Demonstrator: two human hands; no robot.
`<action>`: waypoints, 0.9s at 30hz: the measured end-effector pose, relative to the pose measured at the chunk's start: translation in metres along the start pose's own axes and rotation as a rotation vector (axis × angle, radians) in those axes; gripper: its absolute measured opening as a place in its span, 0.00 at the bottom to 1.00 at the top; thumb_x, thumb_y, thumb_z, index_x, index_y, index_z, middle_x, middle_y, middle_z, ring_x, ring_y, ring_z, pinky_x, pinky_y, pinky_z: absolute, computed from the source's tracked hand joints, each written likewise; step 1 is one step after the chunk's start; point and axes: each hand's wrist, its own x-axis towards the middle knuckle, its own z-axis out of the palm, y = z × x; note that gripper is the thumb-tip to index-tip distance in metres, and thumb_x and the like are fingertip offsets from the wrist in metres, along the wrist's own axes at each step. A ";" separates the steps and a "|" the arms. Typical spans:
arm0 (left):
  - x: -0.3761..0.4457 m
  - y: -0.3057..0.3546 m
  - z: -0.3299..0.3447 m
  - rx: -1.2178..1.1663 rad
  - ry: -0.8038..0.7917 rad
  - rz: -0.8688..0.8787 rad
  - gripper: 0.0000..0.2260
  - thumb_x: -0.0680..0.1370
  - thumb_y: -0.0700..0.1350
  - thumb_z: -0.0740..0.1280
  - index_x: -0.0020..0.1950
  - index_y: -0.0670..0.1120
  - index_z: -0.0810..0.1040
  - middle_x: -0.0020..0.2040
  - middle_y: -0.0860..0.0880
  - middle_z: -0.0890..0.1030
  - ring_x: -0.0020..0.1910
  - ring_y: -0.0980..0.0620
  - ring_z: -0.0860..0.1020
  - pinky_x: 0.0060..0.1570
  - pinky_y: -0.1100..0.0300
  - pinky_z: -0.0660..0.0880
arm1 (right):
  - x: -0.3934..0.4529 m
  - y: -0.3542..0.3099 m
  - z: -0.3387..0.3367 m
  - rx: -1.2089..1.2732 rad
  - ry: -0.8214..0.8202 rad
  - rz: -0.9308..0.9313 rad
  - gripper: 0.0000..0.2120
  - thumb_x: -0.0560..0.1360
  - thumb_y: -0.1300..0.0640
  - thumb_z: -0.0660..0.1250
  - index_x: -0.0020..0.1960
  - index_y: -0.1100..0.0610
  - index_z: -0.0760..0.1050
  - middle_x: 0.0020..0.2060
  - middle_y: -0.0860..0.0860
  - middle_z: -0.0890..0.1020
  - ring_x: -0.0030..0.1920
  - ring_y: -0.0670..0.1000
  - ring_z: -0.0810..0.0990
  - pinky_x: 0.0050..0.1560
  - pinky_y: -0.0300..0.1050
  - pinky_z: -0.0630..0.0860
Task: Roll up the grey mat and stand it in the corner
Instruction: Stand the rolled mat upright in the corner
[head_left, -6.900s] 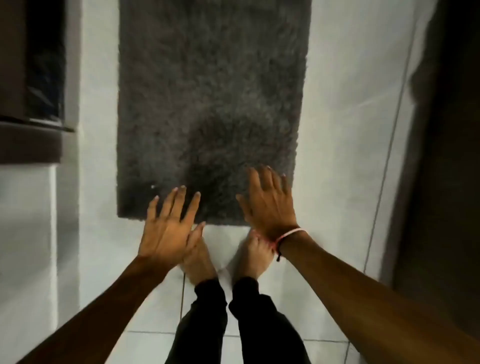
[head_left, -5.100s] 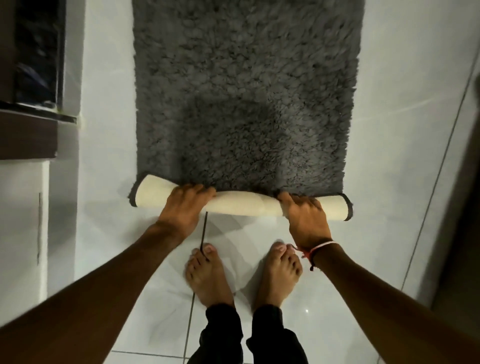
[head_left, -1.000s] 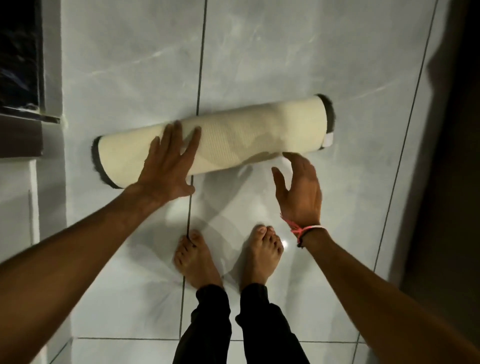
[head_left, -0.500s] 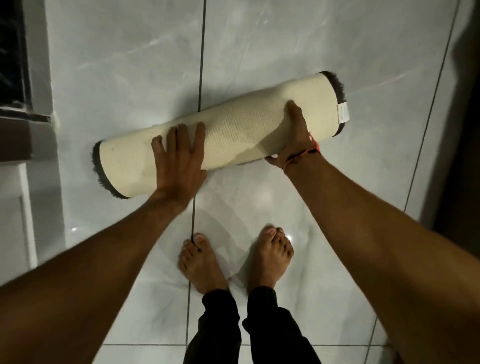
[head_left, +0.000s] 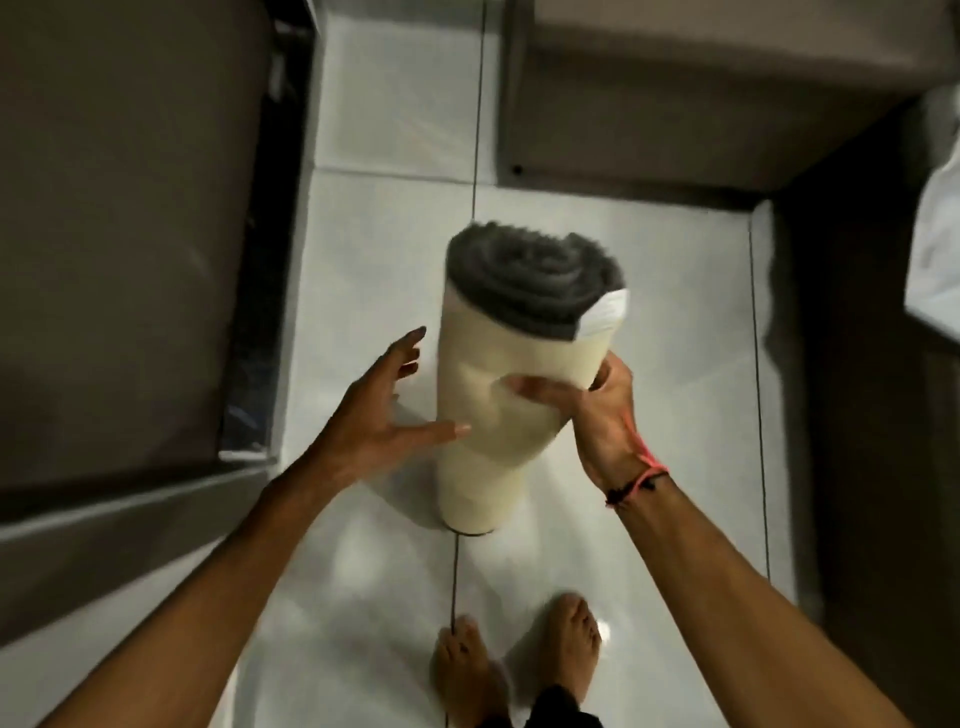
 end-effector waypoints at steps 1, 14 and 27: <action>0.010 0.018 -0.013 -0.056 -0.006 0.036 0.47 0.60 0.62 0.83 0.74 0.61 0.66 0.69 0.61 0.76 0.68 0.62 0.75 0.63 0.60 0.76 | 0.008 -0.012 0.008 -0.085 -0.049 -0.046 0.27 0.58 0.67 0.84 0.56 0.61 0.82 0.53 0.60 0.87 0.54 0.65 0.85 0.53 0.63 0.84; 0.142 0.194 -0.132 -0.416 0.529 0.176 0.39 0.51 0.48 0.85 0.60 0.59 0.78 0.55 0.65 0.85 0.58 0.67 0.81 0.49 0.75 0.78 | 0.183 -0.261 0.095 -0.560 -0.432 -0.400 0.42 0.54 0.58 0.86 0.63 0.44 0.73 0.60 0.48 0.77 0.66 0.59 0.74 0.68 0.60 0.75; 0.326 0.269 -0.176 -0.370 0.949 0.146 0.38 0.58 0.51 0.86 0.62 0.64 0.74 0.55 0.72 0.79 0.57 0.75 0.77 0.50 0.84 0.71 | 0.401 -0.373 0.179 -0.473 -0.545 -0.388 0.47 0.49 0.73 0.69 0.69 0.57 0.71 0.58 0.54 0.82 0.59 0.57 0.81 0.49 0.54 0.85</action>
